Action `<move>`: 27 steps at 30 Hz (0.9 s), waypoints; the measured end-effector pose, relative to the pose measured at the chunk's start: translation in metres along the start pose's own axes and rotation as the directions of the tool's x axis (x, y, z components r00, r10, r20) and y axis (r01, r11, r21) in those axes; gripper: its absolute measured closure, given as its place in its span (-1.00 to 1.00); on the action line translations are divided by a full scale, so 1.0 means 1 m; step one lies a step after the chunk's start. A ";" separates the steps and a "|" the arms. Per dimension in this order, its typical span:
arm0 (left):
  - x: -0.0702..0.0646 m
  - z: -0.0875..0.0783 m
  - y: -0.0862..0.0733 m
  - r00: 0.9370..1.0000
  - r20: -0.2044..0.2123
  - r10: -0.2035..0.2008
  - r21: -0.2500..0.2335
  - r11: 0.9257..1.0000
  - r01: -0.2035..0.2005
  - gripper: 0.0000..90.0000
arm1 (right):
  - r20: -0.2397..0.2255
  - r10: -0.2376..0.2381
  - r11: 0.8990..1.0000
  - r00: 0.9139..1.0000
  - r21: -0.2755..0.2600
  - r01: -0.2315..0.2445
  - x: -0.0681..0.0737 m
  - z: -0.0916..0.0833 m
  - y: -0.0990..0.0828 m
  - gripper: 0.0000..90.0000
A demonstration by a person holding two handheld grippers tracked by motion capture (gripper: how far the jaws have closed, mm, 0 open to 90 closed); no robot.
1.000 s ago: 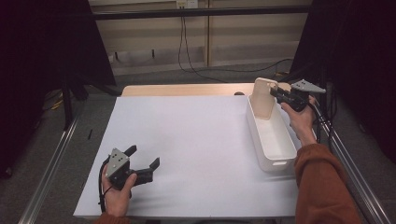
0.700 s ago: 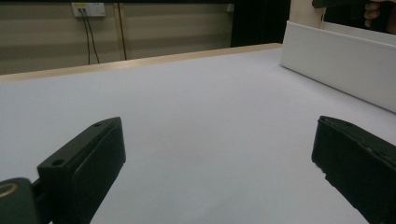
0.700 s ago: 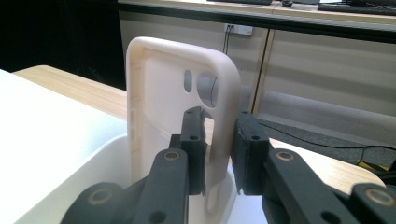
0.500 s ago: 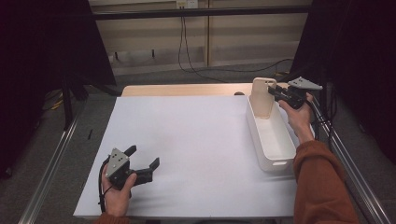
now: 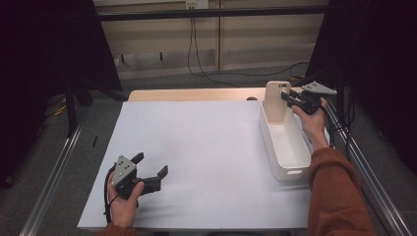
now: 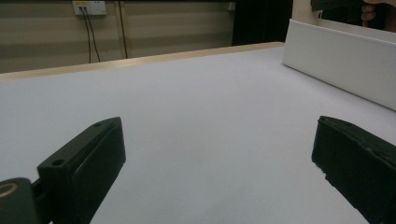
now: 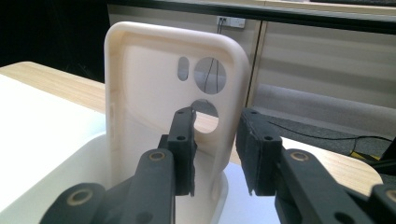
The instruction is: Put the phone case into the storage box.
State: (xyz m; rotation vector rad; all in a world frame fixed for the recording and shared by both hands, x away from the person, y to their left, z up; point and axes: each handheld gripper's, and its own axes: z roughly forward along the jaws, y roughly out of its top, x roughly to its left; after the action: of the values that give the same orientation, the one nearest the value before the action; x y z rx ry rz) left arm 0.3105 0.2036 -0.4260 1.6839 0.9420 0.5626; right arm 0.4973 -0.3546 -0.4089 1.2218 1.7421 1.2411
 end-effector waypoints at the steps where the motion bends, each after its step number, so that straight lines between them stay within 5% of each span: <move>1: 0.000 0.000 0.000 1.000 0.000 0.000 0.000 1.000 0.000 -0.93 | 0.000 0.000 1.000 1.000 0.000 0.000 0.000 0.000 0.000 0.50; 27: 0.002 0.003 0.000 1.000 -0.007 -0.003 0.007 1.000 0.003 -0.93 | -0.013 0.011 1.000 1.000 -0.005 -0.011 0.001 0.006 0.003 0.41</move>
State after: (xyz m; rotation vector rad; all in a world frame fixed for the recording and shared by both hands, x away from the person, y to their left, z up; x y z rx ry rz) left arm 0.3138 0.2031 -0.4275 1.6874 0.9518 0.5641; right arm 0.5032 -0.3517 -0.4081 1.2247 1.7429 1.2617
